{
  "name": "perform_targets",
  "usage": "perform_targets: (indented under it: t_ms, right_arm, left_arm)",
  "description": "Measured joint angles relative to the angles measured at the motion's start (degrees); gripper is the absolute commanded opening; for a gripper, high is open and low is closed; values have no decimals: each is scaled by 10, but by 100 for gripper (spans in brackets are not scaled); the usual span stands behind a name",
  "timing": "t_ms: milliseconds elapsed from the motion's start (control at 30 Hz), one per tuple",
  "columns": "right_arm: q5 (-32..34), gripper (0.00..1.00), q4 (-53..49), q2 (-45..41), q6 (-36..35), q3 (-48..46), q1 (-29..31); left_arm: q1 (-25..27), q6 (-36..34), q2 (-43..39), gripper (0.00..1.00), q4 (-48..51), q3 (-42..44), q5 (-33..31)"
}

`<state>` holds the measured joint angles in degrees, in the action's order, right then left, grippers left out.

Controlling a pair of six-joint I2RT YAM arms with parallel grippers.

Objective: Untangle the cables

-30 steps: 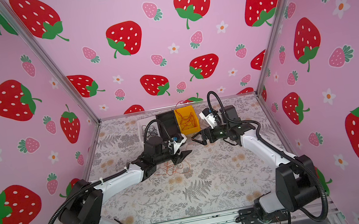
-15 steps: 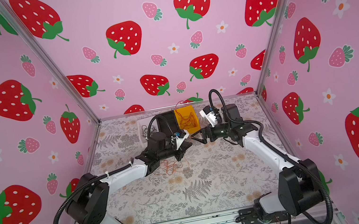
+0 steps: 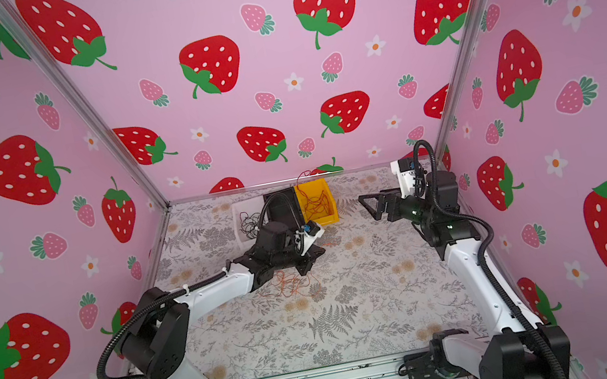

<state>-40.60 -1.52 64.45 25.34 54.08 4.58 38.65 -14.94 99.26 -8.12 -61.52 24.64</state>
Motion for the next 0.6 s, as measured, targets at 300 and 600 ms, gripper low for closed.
perform_targets:
  t_ms: [300,600]
  right_arm:
    - [118,100,-70,-23,-31,-7,-13]
    - [159,98,-95,-45,-88,-50,21]
  left_arm:
    - [43,-2,44,64,50,-85,-10]
    - [40,31,-20,99,76,-92,-68]
